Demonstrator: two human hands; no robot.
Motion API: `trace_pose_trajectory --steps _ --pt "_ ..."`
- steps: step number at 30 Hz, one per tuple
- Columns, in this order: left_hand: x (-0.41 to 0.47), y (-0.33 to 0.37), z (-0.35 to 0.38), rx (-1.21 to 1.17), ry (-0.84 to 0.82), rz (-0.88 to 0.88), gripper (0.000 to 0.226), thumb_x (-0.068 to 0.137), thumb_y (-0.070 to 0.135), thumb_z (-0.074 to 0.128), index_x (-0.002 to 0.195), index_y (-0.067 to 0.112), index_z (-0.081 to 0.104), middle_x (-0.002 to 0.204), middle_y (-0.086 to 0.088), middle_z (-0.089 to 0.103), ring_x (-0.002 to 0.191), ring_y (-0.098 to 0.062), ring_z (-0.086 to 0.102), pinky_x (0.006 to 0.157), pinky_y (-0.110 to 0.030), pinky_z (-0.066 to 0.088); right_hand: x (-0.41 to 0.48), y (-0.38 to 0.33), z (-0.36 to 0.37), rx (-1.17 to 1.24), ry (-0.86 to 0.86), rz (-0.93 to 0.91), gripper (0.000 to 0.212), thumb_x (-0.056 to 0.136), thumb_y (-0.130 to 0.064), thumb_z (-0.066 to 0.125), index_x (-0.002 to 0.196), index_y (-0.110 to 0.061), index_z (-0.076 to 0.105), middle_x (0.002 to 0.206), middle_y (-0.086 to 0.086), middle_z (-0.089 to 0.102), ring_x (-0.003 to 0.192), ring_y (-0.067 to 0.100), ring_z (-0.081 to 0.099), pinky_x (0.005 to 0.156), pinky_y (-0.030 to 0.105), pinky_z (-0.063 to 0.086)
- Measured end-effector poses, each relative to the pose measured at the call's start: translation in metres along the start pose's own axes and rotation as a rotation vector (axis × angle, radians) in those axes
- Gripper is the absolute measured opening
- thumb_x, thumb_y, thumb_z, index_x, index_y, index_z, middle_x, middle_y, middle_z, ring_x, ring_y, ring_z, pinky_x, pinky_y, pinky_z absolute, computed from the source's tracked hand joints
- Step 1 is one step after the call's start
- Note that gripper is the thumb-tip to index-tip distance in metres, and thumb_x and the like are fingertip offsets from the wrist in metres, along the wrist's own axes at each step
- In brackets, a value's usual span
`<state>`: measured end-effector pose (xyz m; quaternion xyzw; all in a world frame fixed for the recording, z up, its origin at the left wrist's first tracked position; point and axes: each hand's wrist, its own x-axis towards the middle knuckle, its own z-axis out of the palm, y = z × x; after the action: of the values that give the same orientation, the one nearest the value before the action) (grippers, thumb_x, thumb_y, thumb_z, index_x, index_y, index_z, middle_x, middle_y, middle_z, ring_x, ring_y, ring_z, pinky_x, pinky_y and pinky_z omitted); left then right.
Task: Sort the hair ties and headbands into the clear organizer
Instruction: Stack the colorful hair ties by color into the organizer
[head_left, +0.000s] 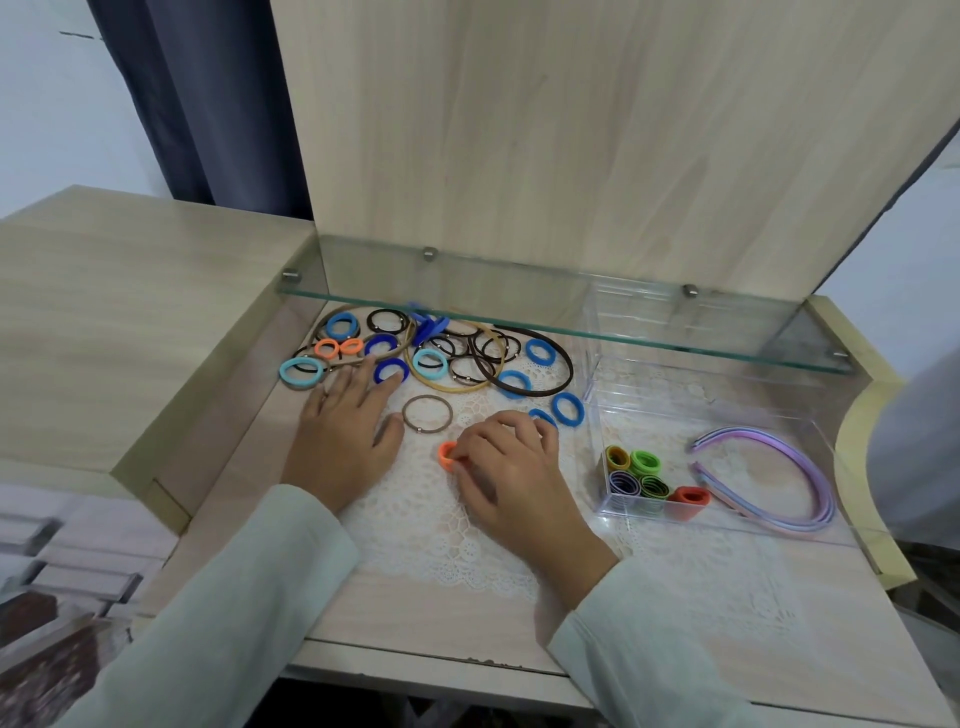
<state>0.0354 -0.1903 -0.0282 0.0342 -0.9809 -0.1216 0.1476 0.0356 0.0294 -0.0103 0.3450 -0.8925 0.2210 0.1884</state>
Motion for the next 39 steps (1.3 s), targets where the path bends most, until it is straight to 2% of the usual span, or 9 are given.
trace_pose_trajectory --steps 6,10,16,19,23,26,33,37,39 --pt "-0.001 0.003 -0.007 0.082 0.116 -0.052 0.053 0.087 0.038 0.041 0.13 0.017 0.062 0.144 -0.013 0.052 0.132 -0.035 0.049 0.103 -0.052 0.038 0.0 -0.001 -0.001 -0.019 0.012 0.004 0.016 0.09 -0.036 0.057 0.096 -0.025 0.067 0.107 -0.013 0.062 0.109 0.015 0.048 0.095 0.046 0.034" --pt "0.004 -0.002 -0.007 0.118 0.168 -0.148 0.055 0.087 0.037 0.041 0.131 0.01 0.059 0.14 -0.019 0.053 0.125 -0.04 0.052 0.094 -0.051 0.042 0.002 -0.001 -0.006 0.048 0.127 0.094 0.016 0.088 -0.041 0.061 0.089 -0.026 0.066 0.112 -0.011 0.059 0.111 0.013 0.047 0.094 0.036 0.033" --pt "0.029 -0.007 -0.019 0.086 0.143 -0.254 0.053 0.086 0.034 0.04 0.123 -0.001 0.057 0.121 -0.024 0.059 0.098 -0.044 0.059 0.078 -0.048 0.048 0.005 0.007 -0.002 -0.044 0.229 0.272 0.012 0.086 -0.029 0.057 0.089 -0.02 0.064 0.107 -0.005 0.059 0.107 0.018 0.049 0.088 0.037 0.037" --pt "0.04 -0.011 -0.021 0.001 0.166 -0.328 0.047 0.088 0.031 0.04 0.113 -0.006 0.057 0.115 -0.027 0.055 0.094 -0.046 0.057 0.074 -0.049 0.048 0.007 0.01 0.003 -0.165 0.18 0.354 0.025 0.088 -0.031 0.047 0.099 -0.017 0.064 0.121 0.004 0.059 0.119 0.027 0.049 0.094 0.049 0.043" --pt "0.042 -0.021 -0.011 0.072 0.133 -0.291 0.055 0.091 0.035 0.027 0.105 -0.005 0.061 0.115 -0.025 0.055 0.103 -0.043 0.053 0.072 -0.048 0.049 0.009 0.013 0.011 -0.29 0.072 0.405 0.042 0.089 -0.038 0.038 0.121 -0.02 0.059 0.144 0.008 0.047 0.136 0.032 0.038 0.108 0.051 0.033" --pt "0.043 -0.017 -0.013 0.006 0.213 -0.335 0.041 0.095 0.024 0.035 0.101 -0.006 0.062 0.116 -0.026 0.054 0.095 -0.044 0.057 0.072 -0.048 0.049 0.01 0.015 0.015 -0.314 0.026 0.438 0.051 0.09 -0.041 0.036 0.132 -0.018 0.054 0.149 0.01 0.041 0.141 0.034 0.031 0.112 0.051 0.026" --pt "0.07 -0.02 -0.024 0.11 0.098 -0.417 0.035 0.101 0.026 0.041 0.101 0.0 0.063 0.102 -0.023 0.06 0.094 -0.041 0.06 0.07 -0.04 0.045 0.011 0.015 0.015 -0.285 -0.045 0.458 0.054 0.092 -0.041 0.031 0.137 -0.016 0.048 0.155 0.011 0.029 0.146 0.034 0.016 0.117 0.047 0.007" --pt "0.081 -0.021 -0.029 0.182 0.036 -0.424 0.039 0.098 0.04 0.047 0.096 0.008 0.069 0.089 -0.014 0.063 0.083 -0.032 0.061 0.064 -0.033 0.045 0.012 0.013 0.014 -0.267 -0.037 0.458 0.056 0.091 -0.043 0.026 0.132 -0.014 0.051 0.154 0.012 0.032 0.145 0.034 0.018 0.117 0.049 0.012" --pt "0.084 -0.023 -0.032 0.187 0.013 -0.45 0.035 0.097 0.039 0.05 0.1 0.011 0.071 0.093 -0.012 0.064 0.087 -0.031 0.062 0.067 -0.033 0.044 0.012 0.013 0.014 -0.262 -0.037 0.461 0.055 0.091 -0.042 0.026 0.131 -0.014 0.052 0.154 0.012 0.032 0.145 0.034 0.018 0.117 0.049 0.012"
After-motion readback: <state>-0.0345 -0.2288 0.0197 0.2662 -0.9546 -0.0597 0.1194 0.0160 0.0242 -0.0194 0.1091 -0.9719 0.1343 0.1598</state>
